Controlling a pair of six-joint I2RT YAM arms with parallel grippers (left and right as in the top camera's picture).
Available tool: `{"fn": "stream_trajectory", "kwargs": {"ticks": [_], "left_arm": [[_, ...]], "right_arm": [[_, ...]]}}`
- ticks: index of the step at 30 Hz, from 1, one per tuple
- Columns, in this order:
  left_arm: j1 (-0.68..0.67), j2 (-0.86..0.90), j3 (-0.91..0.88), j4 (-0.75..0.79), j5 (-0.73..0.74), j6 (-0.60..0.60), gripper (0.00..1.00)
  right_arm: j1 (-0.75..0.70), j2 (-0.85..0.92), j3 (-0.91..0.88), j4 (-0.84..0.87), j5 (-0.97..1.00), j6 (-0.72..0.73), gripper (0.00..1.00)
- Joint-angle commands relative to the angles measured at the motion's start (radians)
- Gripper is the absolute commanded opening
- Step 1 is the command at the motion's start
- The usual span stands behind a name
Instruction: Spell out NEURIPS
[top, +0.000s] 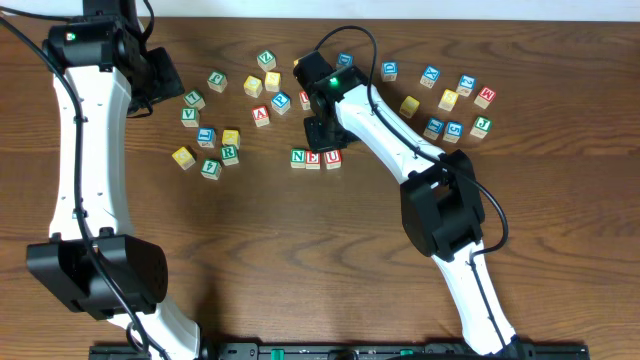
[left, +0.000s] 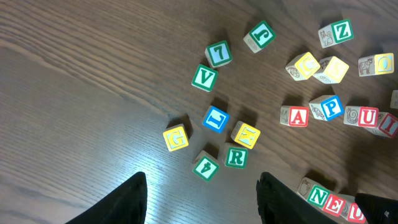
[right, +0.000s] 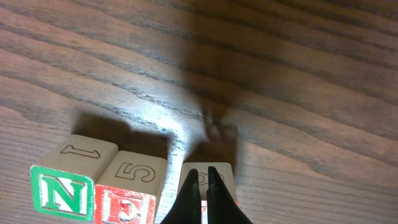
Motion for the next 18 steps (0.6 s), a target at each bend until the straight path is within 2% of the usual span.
{"fn": "stream_trajectory", "kwargs": {"ticks": [1,8,18], "left_arm": [[-0.002,0.008,-0.004,-0.002,-0.002,-0.009,0.56],[-0.002,0.008,-0.004,-0.002,-0.002,-0.009,0.56],[-0.002,0.008,-0.004,-0.002,-0.002,-0.009,0.56]], "right_arm": [[0.007,0.011,-0.003,-0.008,0.008,0.011,0.01],[-0.002,0.009,0.013,0.001,0.008,0.011,0.01],[-0.05,-0.024,0.092,-0.095,0.009,0.011,0.03]]}}
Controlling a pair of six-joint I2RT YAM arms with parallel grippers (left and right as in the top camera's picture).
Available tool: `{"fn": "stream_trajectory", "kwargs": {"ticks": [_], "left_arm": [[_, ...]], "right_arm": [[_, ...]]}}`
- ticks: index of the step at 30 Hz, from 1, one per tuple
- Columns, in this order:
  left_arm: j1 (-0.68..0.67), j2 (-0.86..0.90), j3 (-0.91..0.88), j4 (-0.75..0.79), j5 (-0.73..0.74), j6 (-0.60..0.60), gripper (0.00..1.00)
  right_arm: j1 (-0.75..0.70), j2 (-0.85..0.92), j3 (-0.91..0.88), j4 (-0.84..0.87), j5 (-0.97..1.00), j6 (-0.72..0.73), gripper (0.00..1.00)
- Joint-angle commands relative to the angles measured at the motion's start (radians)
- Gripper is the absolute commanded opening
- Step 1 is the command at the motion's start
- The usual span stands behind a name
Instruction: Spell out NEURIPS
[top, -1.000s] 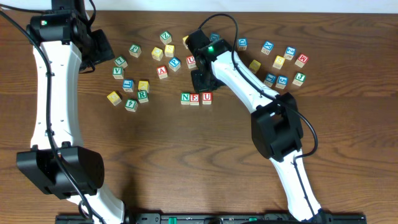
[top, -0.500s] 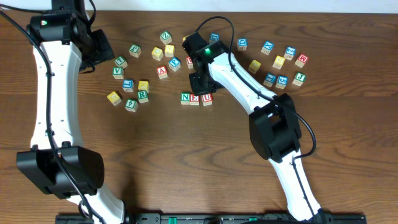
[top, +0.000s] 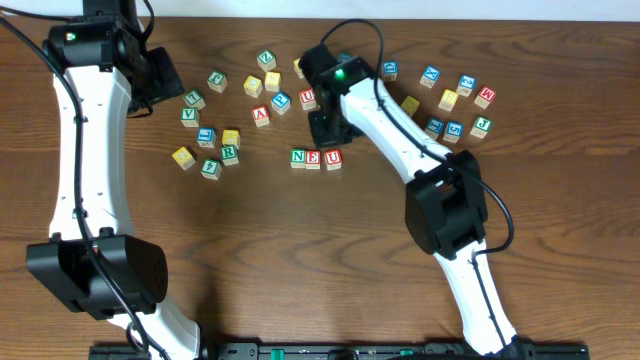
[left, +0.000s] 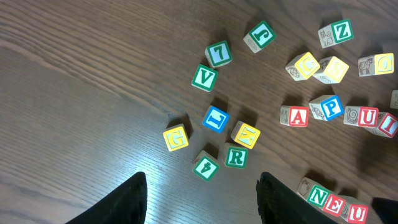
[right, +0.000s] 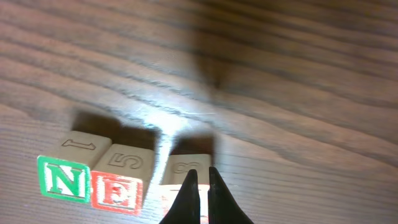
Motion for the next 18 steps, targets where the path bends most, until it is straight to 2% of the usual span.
{"fn": "stream_trajectory", "kwargs": {"ticks": [1,7,18], "left_arm": [[-0.002,0.008,-0.004,-0.002,-0.002,-0.009,0.56],[-0.002,0.008,-0.004,-0.002,-0.002,-0.009,0.56],[-0.002,0.008,-0.004,-0.003,-0.002,-0.009,0.56]], "right_arm": [[-0.022,-0.024,0.022,-0.031,0.009,0.01,0.03],[-0.034,-0.023,-0.013,-0.09,0.006,0.01,0.03],[-0.003,-0.023,-0.085,-0.082,-0.03,0.01,0.01]]}}
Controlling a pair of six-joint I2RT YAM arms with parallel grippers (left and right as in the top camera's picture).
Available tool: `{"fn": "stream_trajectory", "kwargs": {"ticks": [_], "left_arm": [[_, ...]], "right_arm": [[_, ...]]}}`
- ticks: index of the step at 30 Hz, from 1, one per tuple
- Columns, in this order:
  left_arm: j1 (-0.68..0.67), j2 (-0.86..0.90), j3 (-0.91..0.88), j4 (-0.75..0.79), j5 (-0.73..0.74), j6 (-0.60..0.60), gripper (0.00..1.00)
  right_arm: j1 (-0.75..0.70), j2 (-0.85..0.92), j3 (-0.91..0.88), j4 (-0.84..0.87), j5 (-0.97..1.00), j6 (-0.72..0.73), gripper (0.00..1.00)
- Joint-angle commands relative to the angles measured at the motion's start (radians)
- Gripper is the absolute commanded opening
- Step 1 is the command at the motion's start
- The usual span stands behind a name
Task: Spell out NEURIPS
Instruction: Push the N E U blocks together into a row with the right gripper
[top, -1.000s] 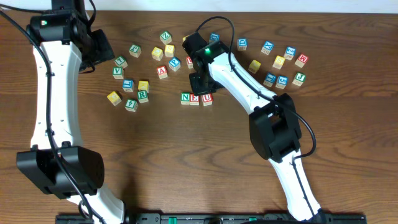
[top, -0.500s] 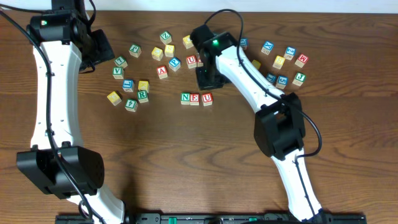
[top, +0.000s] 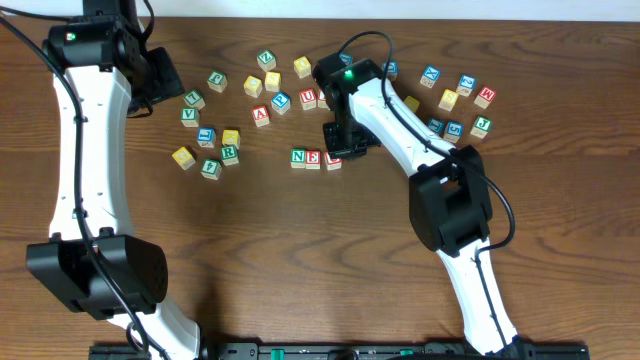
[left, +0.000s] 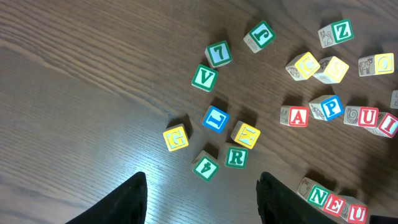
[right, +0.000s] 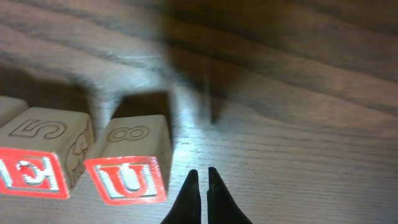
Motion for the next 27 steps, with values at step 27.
{"fn": "stream_trajectory", "kwargs": {"ticks": [27], "left_arm": [[-0.002,0.008,-0.004,-0.002,-0.002,-0.009,0.56]], "right_arm": [[0.049,-0.026,0.011,0.033,-0.041,-0.007,0.01]]}}
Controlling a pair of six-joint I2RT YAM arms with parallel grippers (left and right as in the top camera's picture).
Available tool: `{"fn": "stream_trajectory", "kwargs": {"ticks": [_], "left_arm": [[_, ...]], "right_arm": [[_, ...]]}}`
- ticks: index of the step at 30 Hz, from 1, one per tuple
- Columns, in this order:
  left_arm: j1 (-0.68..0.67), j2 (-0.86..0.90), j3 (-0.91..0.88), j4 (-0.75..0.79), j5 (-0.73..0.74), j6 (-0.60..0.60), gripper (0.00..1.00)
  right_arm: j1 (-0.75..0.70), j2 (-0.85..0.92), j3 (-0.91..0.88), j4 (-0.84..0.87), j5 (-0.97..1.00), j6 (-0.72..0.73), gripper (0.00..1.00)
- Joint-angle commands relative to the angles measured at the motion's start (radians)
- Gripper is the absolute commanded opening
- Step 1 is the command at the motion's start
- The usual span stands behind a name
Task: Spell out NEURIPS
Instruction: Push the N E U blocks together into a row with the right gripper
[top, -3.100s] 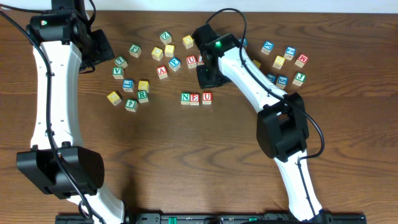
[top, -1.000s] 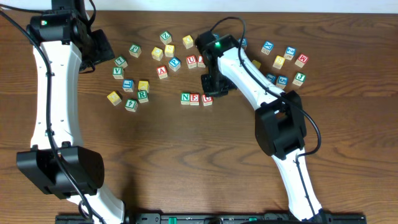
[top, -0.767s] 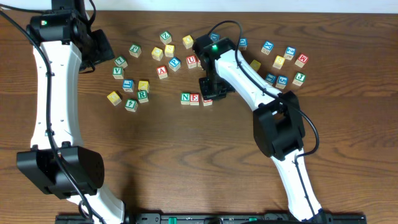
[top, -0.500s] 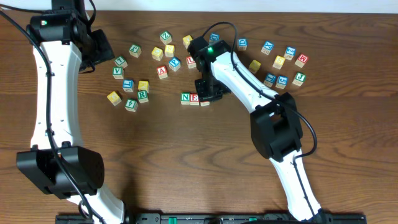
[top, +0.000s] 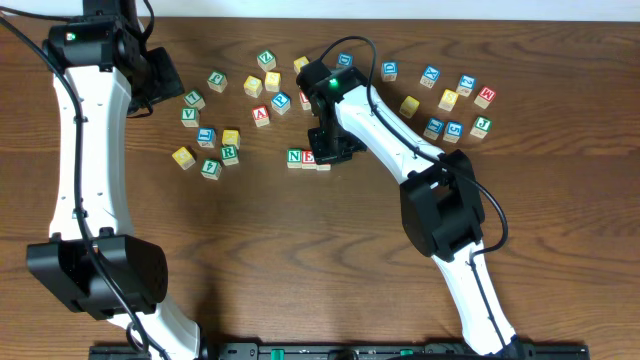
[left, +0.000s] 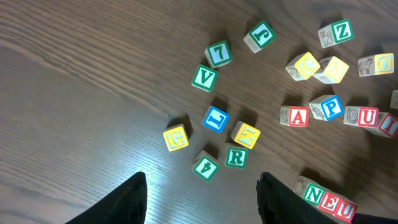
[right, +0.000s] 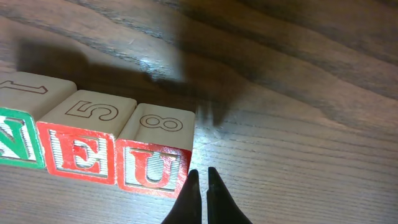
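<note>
Three blocks stand in a tight row: green N (right: 12, 134), red E (right: 81, 146) and red U (right: 152, 165); the overhead view shows the row (top: 308, 158) mid-table. My right gripper (right: 200, 175) is shut and empty, with its tips against the U's right face. A green R block (left: 236, 156) lies among the loose blocks on the left. A blue P (left: 331, 107) and a red I (left: 388, 123) lie further back. High over the left cluster, my left gripper (left: 202, 180) hangs open with nothing in it.
Loose blocks lie left of the row: yellow G (left: 176, 137), green 4 (left: 205, 167), blue L (left: 216, 118), green V (left: 204, 78). Another scatter (top: 455, 105) sits at the back right. The right arm (top: 385, 125) reaches across the table's back half.
My shut right gripper was a short gap to the right of the U; now it touches the U's right face. The N E U row sits slightly further left and closed up. Left arm unchanged.
My right gripper, shut throughout, first stood over the U block in the row, with the left gripper open and still over the left cluster. The right gripper then stood just behind the U, later to its right. Now it is against the U, and the row has shifted left.
</note>
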Motion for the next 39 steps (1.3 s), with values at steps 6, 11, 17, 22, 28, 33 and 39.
{"fn": "stream_trajectory", "kwargs": {"ticks": [6,11,17,22,28,33,39], "left_arm": [[-0.002,0.008,-0.004,-0.002,-0.002,-0.009,0.56],[-0.002,0.008,-0.004,-0.002,-0.002,-0.009,0.56],[-0.002,0.008,-0.004,-0.002,-0.002,-0.009,0.56],[-0.002,0.008,-0.004,-0.002,-0.002,-0.009,0.56],[-0.002,0.008,-0.004,-0.002,-0.002,-0.009,0.56],[-0.002,0.008,-0.004,-0.002,-0.002,-0.009,0.56],[-0.002,0.008,-0.004,-0.002,-0.002,-0.009,0.56]], "right_arm": [[-0.005,-0.088,0.027,-0.01,-0.009,-0.043,0.01],[-0.003,-0.119,0.027,-0.025,-0.036,-0.072,0.01],[0.024,-0.116,0.0,-0.037,-0.096,-0.095,0.01],[0.055,-0.116,-0.047,-0.018,-0.095,-0.094,0.01],[0.06,-0.116,-0.135,0.051,-0.095,-0.094,0.01],[0.06,-0.116,-0.177,0.087,-0.093,-0.093,0.01],[0.06,-0.116,-0.18,0.108,-0.024,-0.083,0.01]]}}
